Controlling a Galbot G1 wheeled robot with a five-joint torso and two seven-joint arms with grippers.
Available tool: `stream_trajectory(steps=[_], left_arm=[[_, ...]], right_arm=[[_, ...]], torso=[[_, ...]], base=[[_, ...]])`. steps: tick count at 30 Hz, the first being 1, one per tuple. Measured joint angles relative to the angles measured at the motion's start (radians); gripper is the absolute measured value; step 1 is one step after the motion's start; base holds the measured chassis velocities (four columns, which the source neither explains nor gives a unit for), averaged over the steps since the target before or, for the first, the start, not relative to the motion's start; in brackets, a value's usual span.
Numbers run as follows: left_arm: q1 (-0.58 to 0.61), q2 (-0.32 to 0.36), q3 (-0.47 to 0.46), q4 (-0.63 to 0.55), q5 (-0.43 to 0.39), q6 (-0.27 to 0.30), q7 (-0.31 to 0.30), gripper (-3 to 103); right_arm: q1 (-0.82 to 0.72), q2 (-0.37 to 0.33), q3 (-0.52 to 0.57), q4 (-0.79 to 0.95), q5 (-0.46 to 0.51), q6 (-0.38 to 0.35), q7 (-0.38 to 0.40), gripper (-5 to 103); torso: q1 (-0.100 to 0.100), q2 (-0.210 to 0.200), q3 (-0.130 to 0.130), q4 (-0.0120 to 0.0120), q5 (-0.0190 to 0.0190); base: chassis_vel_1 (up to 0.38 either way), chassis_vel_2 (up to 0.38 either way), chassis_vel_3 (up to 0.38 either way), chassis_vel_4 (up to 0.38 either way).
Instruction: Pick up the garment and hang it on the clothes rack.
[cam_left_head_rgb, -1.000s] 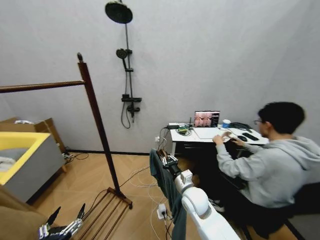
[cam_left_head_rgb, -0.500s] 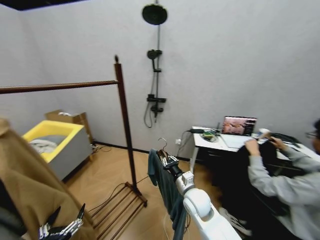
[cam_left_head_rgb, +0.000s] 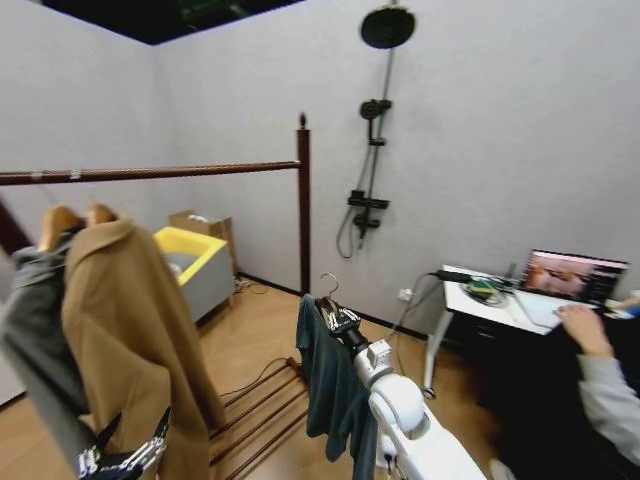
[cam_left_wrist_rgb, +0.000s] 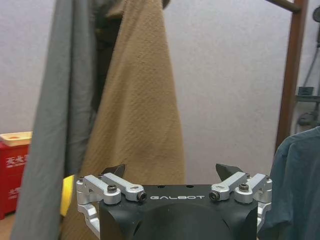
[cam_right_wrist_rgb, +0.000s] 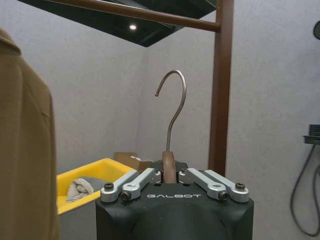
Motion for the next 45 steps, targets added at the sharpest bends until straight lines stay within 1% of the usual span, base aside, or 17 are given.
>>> stream_trajectory(steps=[9, 12, 18, 20, 26, 30, 36, 45], left_arm=[[0.0, 0.0, 0.0, 0.0, 0.0, 0.0, 0.0, 100], [0.0, 0.0, 0.0, 0.0, 0.0, 0.0, 0.0, 100], [0.0, 0.0, 0.0, 0.0, 0.0, 0.0, 0.0, 100], [0.0, 0.0, 0.0, 0.0, 0.0, 0.0, -0.001, 100], [0.0, 0.0, 0.0, 0.0, 0.0, 0.0, 0.0, 100], [0.0, 0.0, 0.0, 0.0, 0.0, 0.0, 0.0, 100], [0.0, 0.0, 0.0, 0.0, 0.0, 0.0, 0.0, 100], [0.0, 0.0, 0.0, 0.0, 0.0, 0.0, 0.0, 100]], right_arm=[[-0.024, 0.005, 0.003, 0.032, -0.008, -0.001, 0.002, 9], [-0.03, 0.005, 0.003, 0.039, -0.017, -0.002, 0.002, 9], [-0.028, 0.009, 0.009, 0.029, -0.038, -0.008, 0.0, 9], [-0.001, 0.007, 0.01, 0.0, -0.038, -0.008, -0.003, 9], [0.067, 0.008, 0.001, -0.064, -0.025, -0.009, -0.001, 9], [0.118, 0.026, -0.013, -0.109, -0.019, -0.006, 0.006, 9], [0.137, 0.046, -0.031, -0.129, -0.032, 0.001, 0.007, 9], [0.13, 0.048, -0.027, -0.132, -0.051, 0.009, 0.002, 9]], torso=[[0.0, 0.0, 0.0, 0.0002, 0.0003], [0.0, 0.0, 0.0, -0.0001, 0.0], [0.0, 0.0, 0.0, 0.0003, 0.0001], [0.0, 0.0, 0.0, 0.0005, 0.0001], [0.0, 0.0, 0.0, 0.0, 0.0001], [0.0, 0.0, 0.0, 0.0, 0.0], [0.0, 0.0, 0.0, 0.0001, 0.0001], [0.0, 0.0, 0.0, 0.0, 0.0]], base=[[0.088, 0.154, 0.166, 0.096], [0.078, 0.185, 0.171, 0.056], [0.1, 0.137, 0.148, 0.095], [0.092, 0.057, 0.052, 0.077], [0.027, -0.002, 0.007, 0.024], [0.0, 0.0, 0.0, 0.0], [0.0, 0.0, 0.0, 0.0], [-0.049, 0.05, 0.064, -0.063]])
